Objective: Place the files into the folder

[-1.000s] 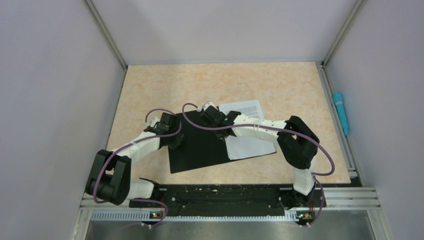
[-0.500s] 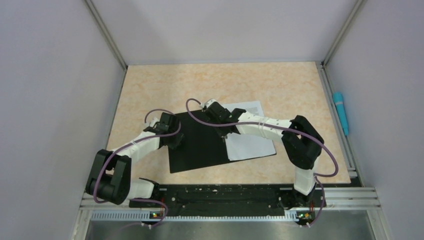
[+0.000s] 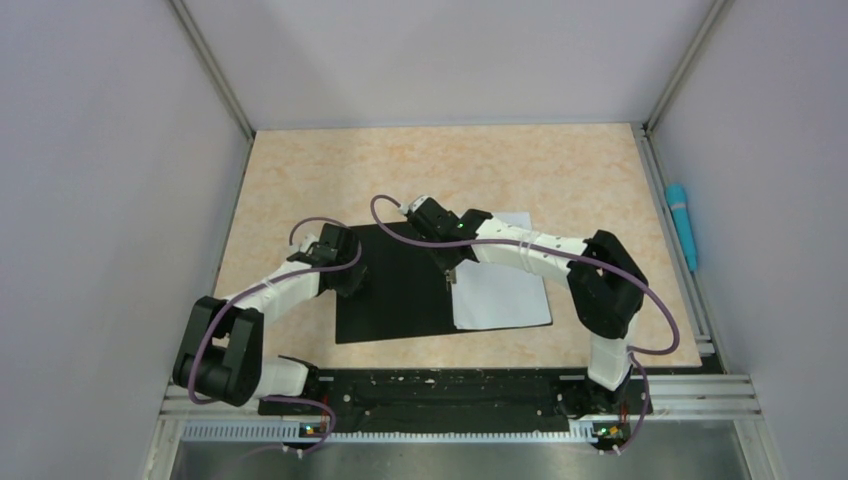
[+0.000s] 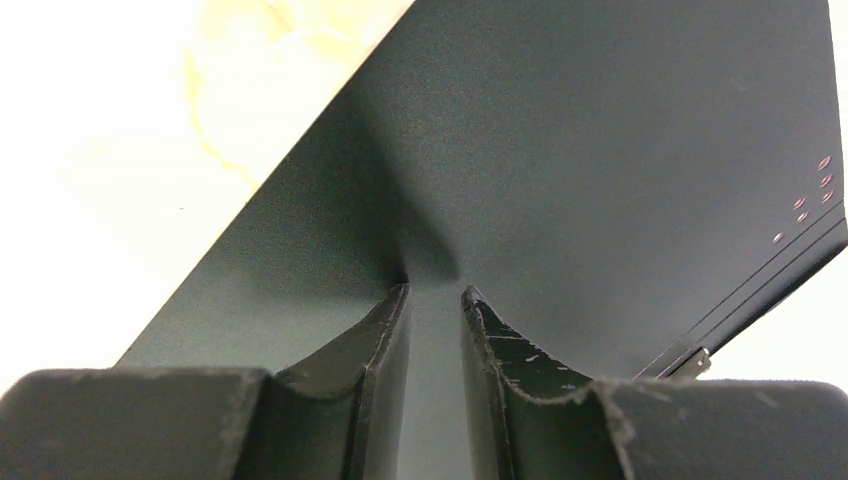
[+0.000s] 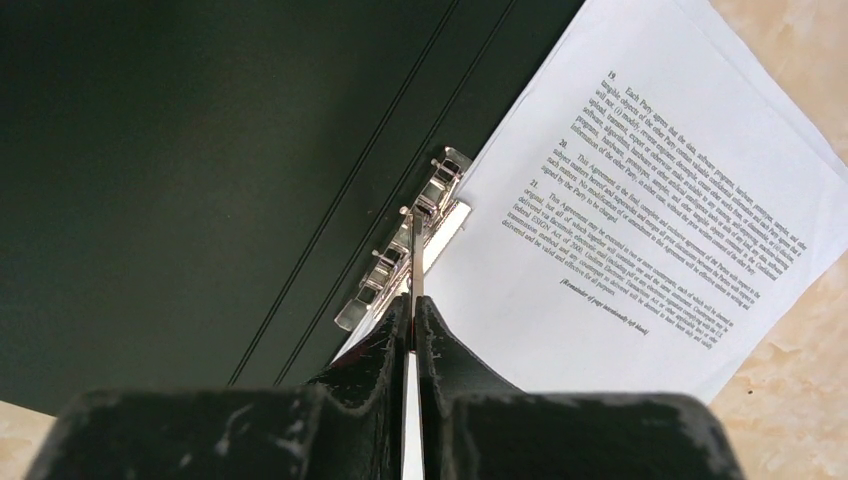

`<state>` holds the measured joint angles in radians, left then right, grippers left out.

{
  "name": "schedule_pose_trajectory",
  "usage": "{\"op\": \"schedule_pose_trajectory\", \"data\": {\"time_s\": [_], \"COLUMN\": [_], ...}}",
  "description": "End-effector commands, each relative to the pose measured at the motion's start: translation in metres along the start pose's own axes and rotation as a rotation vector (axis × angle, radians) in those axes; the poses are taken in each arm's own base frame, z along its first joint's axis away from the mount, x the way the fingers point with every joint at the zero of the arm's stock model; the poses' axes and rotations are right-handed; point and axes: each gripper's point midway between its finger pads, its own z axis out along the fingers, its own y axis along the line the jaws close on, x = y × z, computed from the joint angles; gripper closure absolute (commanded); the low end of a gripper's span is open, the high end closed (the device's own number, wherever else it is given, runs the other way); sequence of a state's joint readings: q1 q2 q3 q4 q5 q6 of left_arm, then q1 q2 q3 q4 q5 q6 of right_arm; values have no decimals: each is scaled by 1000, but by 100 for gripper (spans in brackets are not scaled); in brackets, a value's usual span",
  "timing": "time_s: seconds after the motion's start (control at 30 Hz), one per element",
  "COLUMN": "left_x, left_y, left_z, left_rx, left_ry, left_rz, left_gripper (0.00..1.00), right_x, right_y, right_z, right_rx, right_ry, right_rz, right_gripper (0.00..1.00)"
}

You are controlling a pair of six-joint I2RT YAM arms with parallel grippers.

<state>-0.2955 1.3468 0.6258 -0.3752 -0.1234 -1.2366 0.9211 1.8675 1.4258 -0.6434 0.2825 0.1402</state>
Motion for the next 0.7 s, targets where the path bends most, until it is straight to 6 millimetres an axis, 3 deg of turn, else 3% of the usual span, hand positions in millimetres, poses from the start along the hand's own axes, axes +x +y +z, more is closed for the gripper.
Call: {"op": "schedule_pose_trajectory", "data": {"time_s": [0.0,0.67], "left_x": [5,4], "left_y": [53,52], "left_z": [12,13], "left_rx": [-193,-190], "left_ry": [0,1], "left_rz": [25,22], "left_gripper": [69,69], "right_x": [-15,-20], "right_y": [-11,-10], "right_z": [-24,-36], "right_rx": [14,23], "right_ry": [-38,-44], "right_rz": [-2,-17], "right_gripper": [94,93]}}
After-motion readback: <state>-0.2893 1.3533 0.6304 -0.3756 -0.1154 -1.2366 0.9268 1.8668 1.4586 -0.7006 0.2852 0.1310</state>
